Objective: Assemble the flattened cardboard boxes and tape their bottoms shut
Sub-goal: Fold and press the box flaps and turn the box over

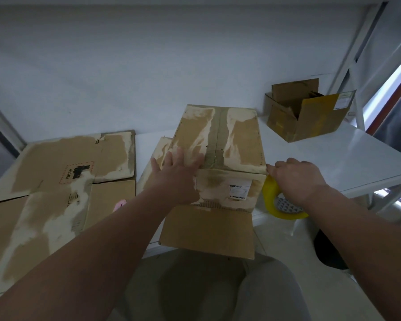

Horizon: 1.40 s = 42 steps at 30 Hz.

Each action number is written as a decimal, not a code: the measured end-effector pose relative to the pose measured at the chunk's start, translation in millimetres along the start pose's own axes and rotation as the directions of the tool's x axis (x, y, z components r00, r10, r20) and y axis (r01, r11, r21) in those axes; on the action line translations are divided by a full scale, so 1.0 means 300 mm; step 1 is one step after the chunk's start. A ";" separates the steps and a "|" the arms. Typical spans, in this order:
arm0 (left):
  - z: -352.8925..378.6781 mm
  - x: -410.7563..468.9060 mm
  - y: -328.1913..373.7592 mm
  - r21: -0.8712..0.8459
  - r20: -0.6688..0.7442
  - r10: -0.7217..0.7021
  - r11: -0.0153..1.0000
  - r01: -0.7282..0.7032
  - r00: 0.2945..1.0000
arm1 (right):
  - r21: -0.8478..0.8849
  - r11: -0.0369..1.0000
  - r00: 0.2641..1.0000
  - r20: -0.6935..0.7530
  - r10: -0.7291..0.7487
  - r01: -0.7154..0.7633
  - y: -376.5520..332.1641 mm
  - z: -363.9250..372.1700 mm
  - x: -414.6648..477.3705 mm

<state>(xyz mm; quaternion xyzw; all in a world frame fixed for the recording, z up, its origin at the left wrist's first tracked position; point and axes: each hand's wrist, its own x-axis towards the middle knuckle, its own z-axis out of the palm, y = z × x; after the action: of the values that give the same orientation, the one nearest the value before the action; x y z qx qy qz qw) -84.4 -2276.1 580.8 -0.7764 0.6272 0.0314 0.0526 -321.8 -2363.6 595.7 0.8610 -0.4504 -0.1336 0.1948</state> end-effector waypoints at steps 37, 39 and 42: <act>-0.021 0.078 0.032 0.319 -0.226 0.441 0.876 -0.361 0.869 | 0.450 0.893 0.999 0.010 -0.035 0.027 -0.219 -0.156 -0.014; -0.031 0.084 -0.012 0.290 -0.244 0.385 0.905 -0.312 0.890 | 0.569 0.822 0.998 0.014 -0.061 0.042 -0.260 -0.165 0.013; -0.022 0.096 -0.050 0.250 -0.337 0.424 0.901 -0.355 0.840 | 0.735 0.677 0.997 0.021 -0.069 0.031 -0.296 -0.158 0.052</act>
<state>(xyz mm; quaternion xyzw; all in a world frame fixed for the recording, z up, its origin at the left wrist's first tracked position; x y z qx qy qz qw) -63.8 -2301.9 584.7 -0.6152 0.7704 -0.1670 -0.0096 -229.7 -2320.4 596.5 0.8754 -0.4470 0.0328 -0.1809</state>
